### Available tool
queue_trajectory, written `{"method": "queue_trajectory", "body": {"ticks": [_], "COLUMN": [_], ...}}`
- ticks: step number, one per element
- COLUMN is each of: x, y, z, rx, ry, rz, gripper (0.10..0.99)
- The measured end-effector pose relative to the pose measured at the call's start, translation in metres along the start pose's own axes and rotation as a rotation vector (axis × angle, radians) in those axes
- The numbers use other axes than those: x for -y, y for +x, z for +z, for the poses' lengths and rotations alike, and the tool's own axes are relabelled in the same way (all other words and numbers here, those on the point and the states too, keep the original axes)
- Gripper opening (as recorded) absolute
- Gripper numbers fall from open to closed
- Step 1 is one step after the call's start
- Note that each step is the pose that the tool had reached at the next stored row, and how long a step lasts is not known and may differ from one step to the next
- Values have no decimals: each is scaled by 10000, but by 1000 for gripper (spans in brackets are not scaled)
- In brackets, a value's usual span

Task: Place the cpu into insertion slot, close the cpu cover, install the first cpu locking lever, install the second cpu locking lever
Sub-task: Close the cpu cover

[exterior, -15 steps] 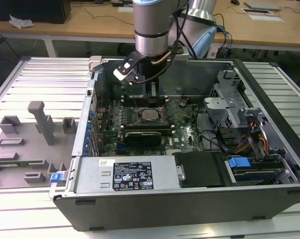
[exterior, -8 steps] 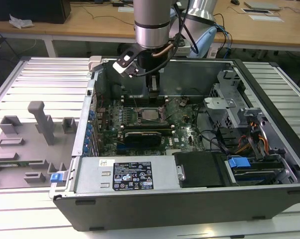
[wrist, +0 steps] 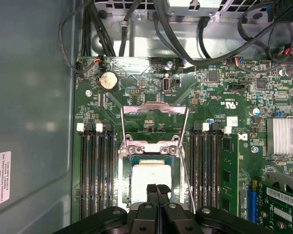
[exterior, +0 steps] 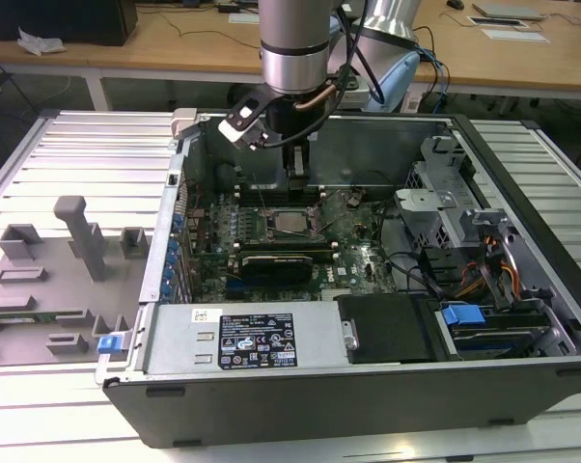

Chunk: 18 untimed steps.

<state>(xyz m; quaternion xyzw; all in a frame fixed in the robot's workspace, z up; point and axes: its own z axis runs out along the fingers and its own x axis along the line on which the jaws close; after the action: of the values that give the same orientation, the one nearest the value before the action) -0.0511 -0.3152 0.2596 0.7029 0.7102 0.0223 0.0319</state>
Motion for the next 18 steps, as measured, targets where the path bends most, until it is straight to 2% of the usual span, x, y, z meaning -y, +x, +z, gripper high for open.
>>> {"method": "queue_trajectory", "body": {"ticks": [4, 7, 10, 11, 16, 18], "x": [0, -4, -11, -12, -18, -60], "y": [0, -1, -2, -2, -2, -3], "z": [-6, -52, -144, -155, -159, -155], "rx": [3, 0, 0, 0, 1, 0], "ry": [3, 0, 0, 0, 1, 0], "rz": [-1, 0, 0, 0, -2, 1], "gripper": [106, 106, 106, 106, 106, 106]}}
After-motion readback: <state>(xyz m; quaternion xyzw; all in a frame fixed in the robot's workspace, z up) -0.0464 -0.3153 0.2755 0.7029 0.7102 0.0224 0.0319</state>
